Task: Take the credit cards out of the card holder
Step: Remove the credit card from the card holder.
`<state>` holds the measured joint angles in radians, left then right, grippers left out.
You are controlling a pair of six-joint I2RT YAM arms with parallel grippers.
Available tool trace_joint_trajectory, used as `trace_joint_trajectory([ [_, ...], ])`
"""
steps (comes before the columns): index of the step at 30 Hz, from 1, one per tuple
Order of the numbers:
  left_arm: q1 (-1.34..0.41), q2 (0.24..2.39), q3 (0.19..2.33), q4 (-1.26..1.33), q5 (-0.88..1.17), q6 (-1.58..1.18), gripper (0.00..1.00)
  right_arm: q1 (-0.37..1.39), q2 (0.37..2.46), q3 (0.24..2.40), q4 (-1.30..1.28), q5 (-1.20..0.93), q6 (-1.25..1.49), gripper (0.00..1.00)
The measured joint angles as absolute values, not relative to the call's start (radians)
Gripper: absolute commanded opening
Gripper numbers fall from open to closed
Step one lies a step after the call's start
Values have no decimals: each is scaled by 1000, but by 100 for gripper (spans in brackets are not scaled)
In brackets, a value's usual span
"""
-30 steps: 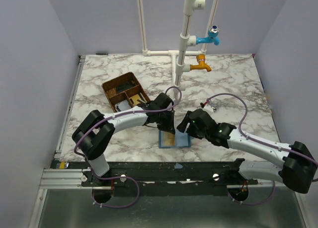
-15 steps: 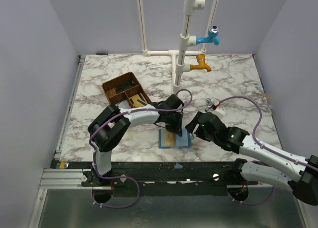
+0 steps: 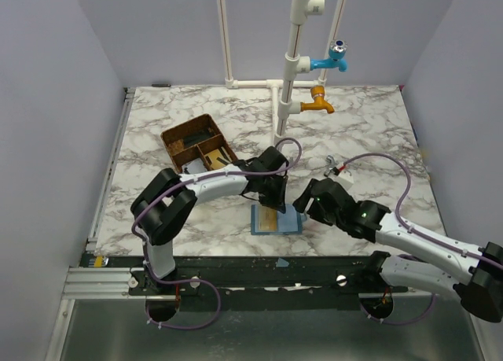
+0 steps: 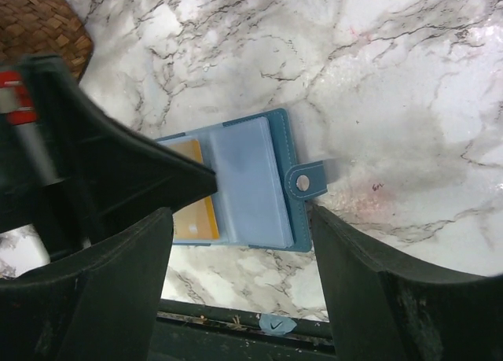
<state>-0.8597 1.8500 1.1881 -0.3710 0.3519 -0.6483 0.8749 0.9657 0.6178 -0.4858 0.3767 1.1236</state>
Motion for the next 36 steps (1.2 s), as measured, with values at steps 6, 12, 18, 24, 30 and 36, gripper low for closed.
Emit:
trace_joint_trajectory([
  [6, -837, 1704, 1154, -387, 326, -640, 0, 875, 1011, 621, -448, 347, 1079, 74],
  [12, -774, 1574, 1048, -392, 296, -636, 0, 875, 1091, 656, -385, 283, 1026, 73],
  [18, -730, 1540, 960, -399, 280, -634, 0, 875, 1203, 680, -294, 192, 993, 72],
  [24, -715, 1538, 915, -390, 279, -632, 0, 875, 1330, 697, -210, 98, 990, 67],
  [30, -715, 1543, 892, -364, 283, -632, 0, 875, 1392, 697, -158, 56, 997, 63],
  [36, -715, 1576, 892, -332, 300, -632, 0, 875, 1412, 697, -137, 49, 1003, 63],
])
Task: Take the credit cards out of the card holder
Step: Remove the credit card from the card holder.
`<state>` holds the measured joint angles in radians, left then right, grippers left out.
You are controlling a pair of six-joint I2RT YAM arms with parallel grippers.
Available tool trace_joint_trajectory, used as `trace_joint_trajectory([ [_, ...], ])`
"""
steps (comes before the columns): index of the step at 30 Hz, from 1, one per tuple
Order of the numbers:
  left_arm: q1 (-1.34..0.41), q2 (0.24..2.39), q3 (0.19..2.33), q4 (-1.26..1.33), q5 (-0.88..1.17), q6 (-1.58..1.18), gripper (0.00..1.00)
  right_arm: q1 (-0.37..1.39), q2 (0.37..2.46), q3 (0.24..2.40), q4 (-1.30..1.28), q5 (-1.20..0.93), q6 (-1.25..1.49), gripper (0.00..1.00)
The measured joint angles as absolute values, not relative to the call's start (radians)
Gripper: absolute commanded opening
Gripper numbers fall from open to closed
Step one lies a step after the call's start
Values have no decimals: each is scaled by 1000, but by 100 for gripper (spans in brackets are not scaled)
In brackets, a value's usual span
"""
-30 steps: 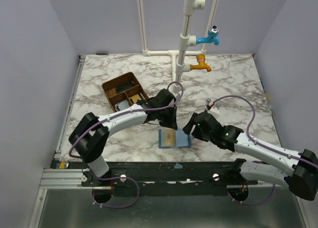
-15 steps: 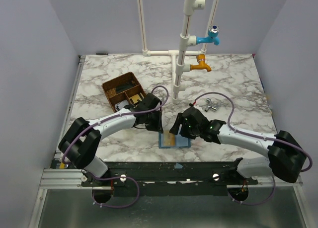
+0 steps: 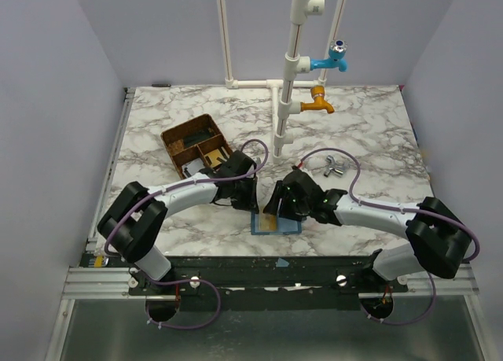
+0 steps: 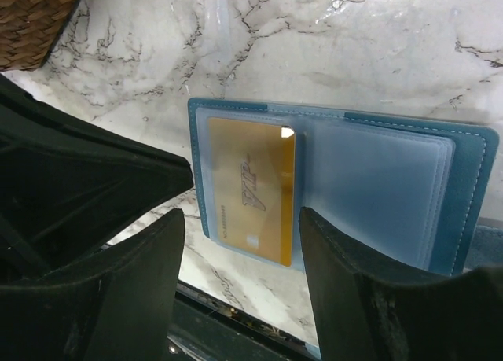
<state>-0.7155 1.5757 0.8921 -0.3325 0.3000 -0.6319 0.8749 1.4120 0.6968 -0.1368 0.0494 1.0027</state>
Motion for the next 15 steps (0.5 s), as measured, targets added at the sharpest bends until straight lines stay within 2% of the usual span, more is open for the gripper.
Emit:
trace_joint_trajectory([
  [15, -734, 1632, 892, -314, 308, -633, 0, 854, 1414, 648, -84, 36, 1011, 62],
])
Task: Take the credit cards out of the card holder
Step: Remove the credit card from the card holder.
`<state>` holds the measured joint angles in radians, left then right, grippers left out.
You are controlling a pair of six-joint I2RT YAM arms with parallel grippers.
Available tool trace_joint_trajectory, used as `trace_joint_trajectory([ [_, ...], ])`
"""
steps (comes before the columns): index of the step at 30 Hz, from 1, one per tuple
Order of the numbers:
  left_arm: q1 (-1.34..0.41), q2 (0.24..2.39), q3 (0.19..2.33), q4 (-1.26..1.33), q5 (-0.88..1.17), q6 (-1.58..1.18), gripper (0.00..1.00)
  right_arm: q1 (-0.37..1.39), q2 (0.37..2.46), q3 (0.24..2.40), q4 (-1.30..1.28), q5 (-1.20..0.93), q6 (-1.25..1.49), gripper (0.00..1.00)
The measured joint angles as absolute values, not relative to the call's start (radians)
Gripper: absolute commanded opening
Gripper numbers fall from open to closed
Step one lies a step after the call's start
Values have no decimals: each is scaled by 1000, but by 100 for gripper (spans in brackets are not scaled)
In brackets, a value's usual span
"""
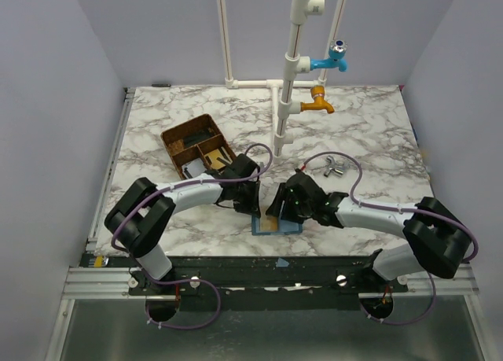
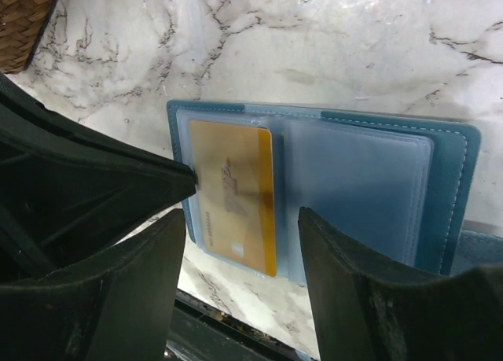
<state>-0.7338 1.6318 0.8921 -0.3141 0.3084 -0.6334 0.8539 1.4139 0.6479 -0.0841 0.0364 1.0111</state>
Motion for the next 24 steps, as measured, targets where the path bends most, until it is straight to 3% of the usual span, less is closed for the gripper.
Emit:
trace_joint_trajectory([
  [5, -743, 1642, 892, -301, 319, -640, 0, 835, 1414, 611, -42, 10, 1019, 62],
  [13, -744, 1658, 902, -293, 326, -652, 0, 800, 1414, 555, 38, -43, 1030, 45],
  [24, -746, 1673, 914, -292, 330, -660, 0, 717, 1387, 447, 173, -150, 1066, 33],
])
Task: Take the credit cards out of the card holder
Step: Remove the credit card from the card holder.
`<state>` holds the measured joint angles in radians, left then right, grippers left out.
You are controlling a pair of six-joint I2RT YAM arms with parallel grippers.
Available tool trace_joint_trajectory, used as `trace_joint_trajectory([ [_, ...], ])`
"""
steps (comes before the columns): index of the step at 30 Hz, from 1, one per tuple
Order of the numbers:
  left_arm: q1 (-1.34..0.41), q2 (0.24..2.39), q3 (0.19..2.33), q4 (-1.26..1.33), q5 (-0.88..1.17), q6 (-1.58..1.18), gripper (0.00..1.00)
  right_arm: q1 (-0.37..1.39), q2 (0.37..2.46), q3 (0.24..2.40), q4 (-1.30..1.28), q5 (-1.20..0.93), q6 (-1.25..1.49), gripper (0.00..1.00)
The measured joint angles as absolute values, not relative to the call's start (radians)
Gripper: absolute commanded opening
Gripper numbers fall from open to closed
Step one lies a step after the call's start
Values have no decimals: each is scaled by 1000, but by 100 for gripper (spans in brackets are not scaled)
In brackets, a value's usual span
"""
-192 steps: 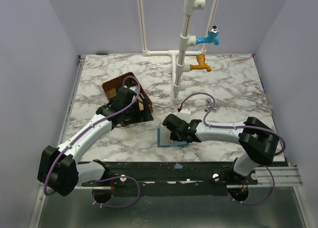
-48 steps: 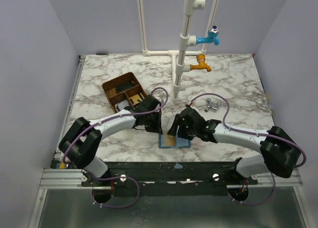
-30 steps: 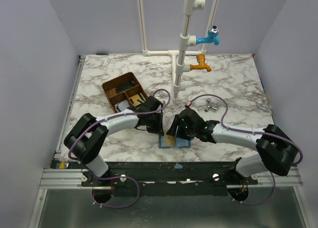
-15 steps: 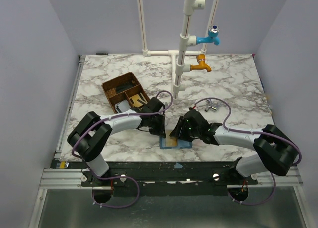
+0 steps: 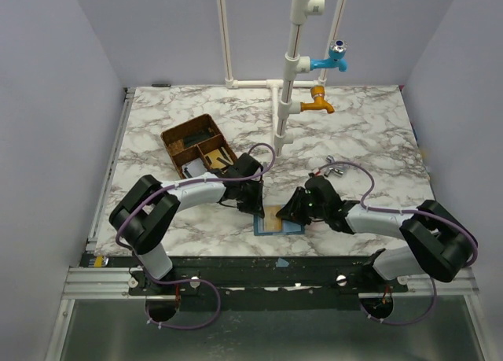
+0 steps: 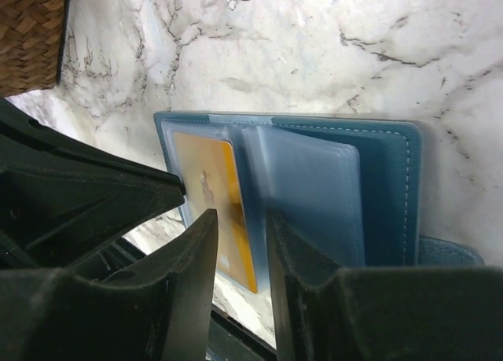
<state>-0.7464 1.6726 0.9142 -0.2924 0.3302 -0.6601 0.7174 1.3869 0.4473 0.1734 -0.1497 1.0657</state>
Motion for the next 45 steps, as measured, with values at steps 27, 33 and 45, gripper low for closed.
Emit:
trace_joint_trajectory([
  [27, -748, 1694, 937, -302, 333, -664, 0, 656, 1394, 332, 369, -263, 1124, 0],
  [33, -748, 1697, 941, -310, 330, -670, 0, 642, 1394, 317, 393, -272, 1126, 1],
  [45, -738, 1697, 941, -313, 328, -678, 0, 632, 1352, 305, 369, -266, 1114, 1],
])
